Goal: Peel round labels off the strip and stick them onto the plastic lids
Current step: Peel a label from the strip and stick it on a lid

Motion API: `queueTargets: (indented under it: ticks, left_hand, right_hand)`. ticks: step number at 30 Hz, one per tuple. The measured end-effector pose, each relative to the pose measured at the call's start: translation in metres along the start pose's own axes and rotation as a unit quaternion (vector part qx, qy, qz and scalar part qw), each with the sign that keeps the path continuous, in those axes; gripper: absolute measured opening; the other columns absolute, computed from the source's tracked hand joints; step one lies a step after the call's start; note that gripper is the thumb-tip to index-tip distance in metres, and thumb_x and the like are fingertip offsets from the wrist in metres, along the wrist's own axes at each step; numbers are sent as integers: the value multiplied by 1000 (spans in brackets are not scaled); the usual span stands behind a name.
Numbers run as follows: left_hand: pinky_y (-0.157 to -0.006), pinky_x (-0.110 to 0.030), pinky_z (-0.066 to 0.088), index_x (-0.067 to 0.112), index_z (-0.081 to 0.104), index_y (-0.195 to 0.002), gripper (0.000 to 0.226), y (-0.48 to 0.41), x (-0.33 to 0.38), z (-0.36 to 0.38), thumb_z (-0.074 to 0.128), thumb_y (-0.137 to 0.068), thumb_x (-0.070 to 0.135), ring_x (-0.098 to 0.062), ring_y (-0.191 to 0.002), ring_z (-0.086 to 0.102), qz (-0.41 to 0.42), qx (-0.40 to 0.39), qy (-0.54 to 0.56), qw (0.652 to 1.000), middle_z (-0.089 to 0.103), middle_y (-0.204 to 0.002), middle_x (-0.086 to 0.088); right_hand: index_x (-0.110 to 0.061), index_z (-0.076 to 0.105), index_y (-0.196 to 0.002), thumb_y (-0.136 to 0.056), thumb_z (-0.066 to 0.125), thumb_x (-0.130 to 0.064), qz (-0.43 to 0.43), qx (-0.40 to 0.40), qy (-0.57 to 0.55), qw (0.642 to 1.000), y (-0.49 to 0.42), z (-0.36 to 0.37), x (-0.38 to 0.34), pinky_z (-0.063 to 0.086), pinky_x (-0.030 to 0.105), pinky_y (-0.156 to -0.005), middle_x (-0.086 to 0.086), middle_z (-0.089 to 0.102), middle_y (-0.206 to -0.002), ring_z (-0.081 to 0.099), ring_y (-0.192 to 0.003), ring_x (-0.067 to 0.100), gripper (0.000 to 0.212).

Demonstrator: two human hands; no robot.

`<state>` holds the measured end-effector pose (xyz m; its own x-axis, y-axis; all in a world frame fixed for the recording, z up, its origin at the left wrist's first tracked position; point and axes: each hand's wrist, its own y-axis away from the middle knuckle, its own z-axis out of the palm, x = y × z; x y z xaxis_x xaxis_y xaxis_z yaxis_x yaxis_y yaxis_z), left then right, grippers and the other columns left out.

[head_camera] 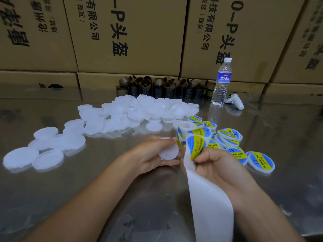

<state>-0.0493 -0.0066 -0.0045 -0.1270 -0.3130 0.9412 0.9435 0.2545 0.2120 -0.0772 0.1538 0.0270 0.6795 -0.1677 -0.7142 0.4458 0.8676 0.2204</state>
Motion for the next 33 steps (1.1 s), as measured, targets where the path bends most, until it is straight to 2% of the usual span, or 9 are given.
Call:
queueTargets:
  ticks: [2, 6, 8, 14, 17, 22, 27, 30, 33]
  left_hand:
    - [-74, -35, 57, -3, 57, -125, 34, 0, 2, 4, 52, -95, 14, -24, -89, 66, -20, -18, 30, 999, 65, -114, -20]
    - [-93, -39, 50, 0, 59, -123, 39, 0, 3, 8, 56, -89, 21, -27, -101, 62, -37, -37, 84, 995, 64, -121, -20]
    - [-81, -35, 56, 2, 63, -115, 34, 0, 3, 9, 56, -89, 23, -23, -88, 67, -29, -37, 89, 995, 68, -112, -17]
    - [-58, -32, 58, 27, 49, -129, 53, 0, 2, 9, 68, -80, 17, -19, -79, 71, 9, -5, 122, 992, 69, -114, -6]
    - [-66, -34, 59, 28, 55, -128, 47, 0, 2, 8, 65, -86, 11, -23, -91, 68, 24, -6, 102, 994, 64, -125, -6]
    - [-75, -37, 60, 20, 66, -117, 33, 3, 1, 8, 64, -87, 6, -23, -92, 69, 30, -24, 54, 998, 69, -114, -8]
    - [-82, -40, 58, 18, 64, -121, 35, 2, 1, 7, 66, -87, 10, -24, -96, 68, 36, -29, 33, 998, 69, -116, -11]
    - [-82, -40, 58, 17, 65, -116, 26, -2, 0, 6, 62, -90, 12, -22, -88, 68, 46, -4, 52, 998, 71, -106, -7]
    - [-64, -32, 59, 17, 64, -105, 16, -5, 0, 3, 64, -89, 12, -17, -68, 69, 62, 41, 77, 994, 72, -82, -3]
  right_hand:
    - [7, 60, -97, -57, 44, 2, -22, 2, 22, 1000, -5, 1, 0, 50, 39, -75, 29, 59, -86, 59, -75, 36, 44]
    - [-4, 74, -73, -68, 41, -2, -36, 41, 98, 994, -3, 4, 2, 54, 25, -53, 16, 67, -74, 65, -58, 24, 33]
    - [-6, 71, -82, -80, 46, -3, -75, 110, 169, 977, 1, 0, 1, 49, 29, -58, 18, 64, -79, 60, -66, 26, 25]
    - [-32, 40, -116, -88, 59, -12, -310, 279, 415, 809, -1, -8, -29, 41, 9, -49, -9, 55, -102, 57, -64, -10, 40]
    - [-29, 50, -114, -91, 50, -10, -287, 302, 496, 762, -20, -17, -41, 39, 15, -58, -3, 54, -118, 55, -79, 2, 30]
    - [-34, 39, -138, -86, 59, 0, -339, 108, 664, 658, -37, -33, -50, 39, 21, -96, -7, 45, -137, 44, -122, 7, 65]
    - [-38, 69, -97, -77, 74, -13, -310, 63, 751, 580, -44, -36, -61, 46, 21, -72, -21, 67, -89, 60, -88, 0, 32]
    - [-24, 72, -86, -79, 58, 5, -357, 111, 736, 564, -45, -36, -59, 45, 21, -70, -13, 68, -80, 61, -78, 7, 33]
    - [-15, 66, -84, -75, 46, 22, -390, 167, 637, 644, -45, -37, -55, 43, 11, -65, -8, 63, -76, 57, -71, -2, 43]
